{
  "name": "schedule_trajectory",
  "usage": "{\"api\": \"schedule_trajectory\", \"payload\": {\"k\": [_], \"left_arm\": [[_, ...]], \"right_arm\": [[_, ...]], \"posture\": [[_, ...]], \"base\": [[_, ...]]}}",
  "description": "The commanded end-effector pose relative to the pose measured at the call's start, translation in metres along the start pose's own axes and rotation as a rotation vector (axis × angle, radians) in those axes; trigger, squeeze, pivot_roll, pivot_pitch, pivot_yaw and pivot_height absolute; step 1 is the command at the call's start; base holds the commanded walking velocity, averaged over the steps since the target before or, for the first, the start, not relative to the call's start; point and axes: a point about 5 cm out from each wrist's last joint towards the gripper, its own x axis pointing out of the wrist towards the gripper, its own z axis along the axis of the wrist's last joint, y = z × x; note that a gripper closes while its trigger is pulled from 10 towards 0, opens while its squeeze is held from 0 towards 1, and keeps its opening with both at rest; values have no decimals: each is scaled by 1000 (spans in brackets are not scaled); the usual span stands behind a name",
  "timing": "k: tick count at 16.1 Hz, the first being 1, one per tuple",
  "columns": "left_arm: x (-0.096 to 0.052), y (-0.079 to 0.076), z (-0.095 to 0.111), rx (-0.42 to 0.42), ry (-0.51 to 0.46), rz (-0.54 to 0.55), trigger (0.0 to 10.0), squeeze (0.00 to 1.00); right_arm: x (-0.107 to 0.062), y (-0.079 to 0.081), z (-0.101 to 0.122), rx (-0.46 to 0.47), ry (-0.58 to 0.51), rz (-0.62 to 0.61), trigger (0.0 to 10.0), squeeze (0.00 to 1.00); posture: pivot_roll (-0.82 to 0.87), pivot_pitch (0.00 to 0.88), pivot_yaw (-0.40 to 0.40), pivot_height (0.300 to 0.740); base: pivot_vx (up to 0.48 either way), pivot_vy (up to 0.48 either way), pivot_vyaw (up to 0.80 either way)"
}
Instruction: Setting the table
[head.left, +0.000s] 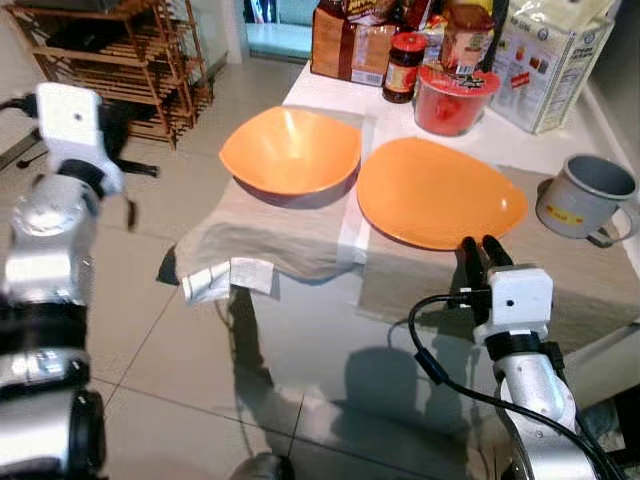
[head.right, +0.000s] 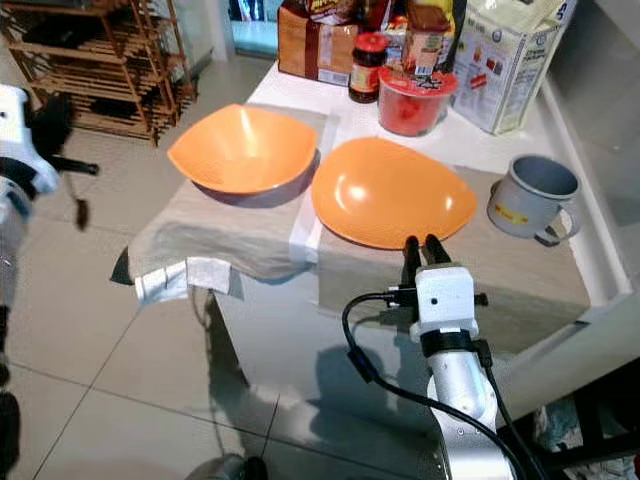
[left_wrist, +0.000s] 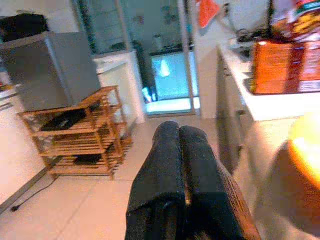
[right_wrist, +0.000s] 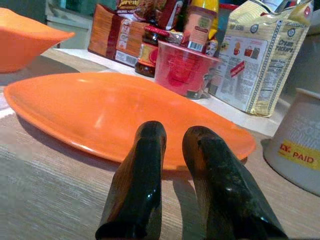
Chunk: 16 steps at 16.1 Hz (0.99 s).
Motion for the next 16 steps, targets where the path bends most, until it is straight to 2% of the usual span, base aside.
{"api": "schedule_trajectory", "payload": {"k": [1,2,4,5,6,8,10,12,16], "left_arm": [[-5,-11,-1,-9,2,-28,0,0],[-15,-23,-7,-16,21,-61,0,0],[-29,-36,-12,-83,51,-82,0,0],[-38,-46,-16,-88,73,-113,0,0],[-43,-49,-19,-99,89,-103,0,0],[-48,-49,-23,-125,108,-78,0,0],[-60,-63,-27,-167,128,-93,0,0],[-68,-80,-25,-262,117,-125,0,0],[-71,-103,-21,-304,103,-186,0,0]], "right_arm": [[1,-1,0,1,-5,4,10000,0],[2,-2,1,2,-9,3,10000,0],[3,-5,3,4,-18,-6,10000,0],[3,-6,4,4,-22,-5,10000,0],[3,-7,4,3,-24,-6,10000,0],[4,-7,3,2,-23,-4,10000,0],[5,-8,2,2,-23,-1,10000,0],[7,-9,2,10,-21,-3,10000,0],[9,-11,1,58,-10,-23,10000,0]], "posture": [[27,47,20,740],[24,45,22,740],[23,40,22,740],[22,40,22,740],[24,39,20,740],[26,35,18,740],[26,29,15,740],[27,24,9,740],[22,17,7,740]], "base": [[0,0,0],[0,0,0],[0,0,0],[0,0,0],[0,0,0],[0,0,0],[0,0,0],[0,0,0],[-254,0,0]]}}
